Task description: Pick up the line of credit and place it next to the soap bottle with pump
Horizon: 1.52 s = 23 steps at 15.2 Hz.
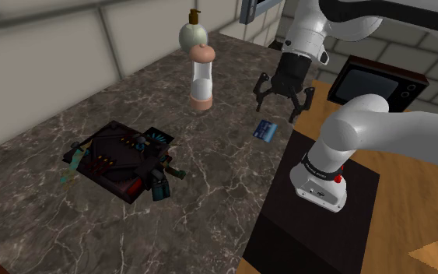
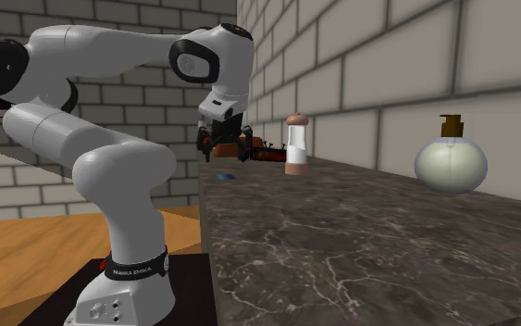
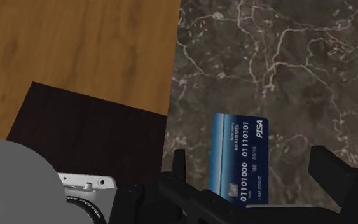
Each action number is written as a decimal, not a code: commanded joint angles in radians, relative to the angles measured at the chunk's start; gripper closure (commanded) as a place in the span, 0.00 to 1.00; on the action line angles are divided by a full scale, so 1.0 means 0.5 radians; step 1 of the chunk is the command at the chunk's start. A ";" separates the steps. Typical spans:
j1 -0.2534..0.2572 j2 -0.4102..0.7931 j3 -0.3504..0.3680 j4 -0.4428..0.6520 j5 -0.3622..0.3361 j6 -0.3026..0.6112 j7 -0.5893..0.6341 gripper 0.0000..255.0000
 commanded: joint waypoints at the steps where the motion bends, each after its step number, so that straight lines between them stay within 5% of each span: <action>1: -0.018 -0.058 0.091 -0.086 0.170 0.060 0.184 0.00; 8: 0.065 -0.111 0.257 -0.227 0.346 0.181 0.202 0.00; 16: 0.065 -0.111 0.257 -0.227 0.346 0.181 0.202 0.00; 17: 0.065 -0.111 0.257 -0.227 0.346 0.181 0.202 1.00; 23: 0.065 -0.111 0.257 -0.227 0.346 0.181 0.202 1.00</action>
